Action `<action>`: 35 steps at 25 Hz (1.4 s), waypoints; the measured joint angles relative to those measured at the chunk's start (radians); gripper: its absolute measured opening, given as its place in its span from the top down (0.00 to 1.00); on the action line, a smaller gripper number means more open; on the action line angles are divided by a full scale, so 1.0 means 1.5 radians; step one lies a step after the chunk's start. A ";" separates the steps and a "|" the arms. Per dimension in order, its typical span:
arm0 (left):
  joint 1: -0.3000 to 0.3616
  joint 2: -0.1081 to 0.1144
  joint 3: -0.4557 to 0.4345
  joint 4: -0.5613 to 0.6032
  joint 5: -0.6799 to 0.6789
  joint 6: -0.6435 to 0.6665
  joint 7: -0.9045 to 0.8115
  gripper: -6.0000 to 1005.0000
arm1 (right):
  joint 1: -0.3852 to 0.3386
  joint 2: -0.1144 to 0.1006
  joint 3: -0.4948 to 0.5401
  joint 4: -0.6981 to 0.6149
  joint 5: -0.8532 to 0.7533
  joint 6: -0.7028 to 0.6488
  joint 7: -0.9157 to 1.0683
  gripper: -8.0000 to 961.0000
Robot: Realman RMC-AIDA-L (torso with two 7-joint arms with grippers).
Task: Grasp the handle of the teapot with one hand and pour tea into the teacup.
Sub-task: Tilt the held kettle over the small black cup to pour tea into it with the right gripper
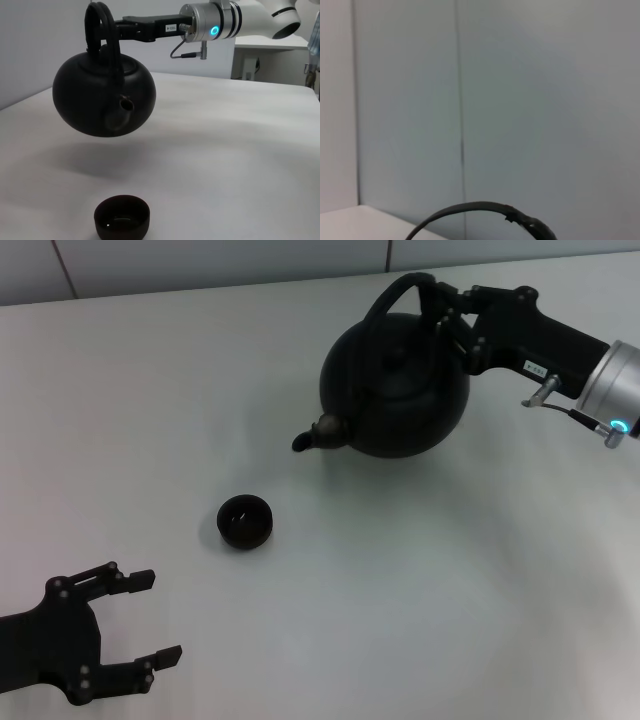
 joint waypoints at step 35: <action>0.000 -0.009 -0.018 0.000 0.000 -0.003 0.002 0.16 | 0.052 0.004 -0.117 -0.058 0.003 0.049 -0.025 0.88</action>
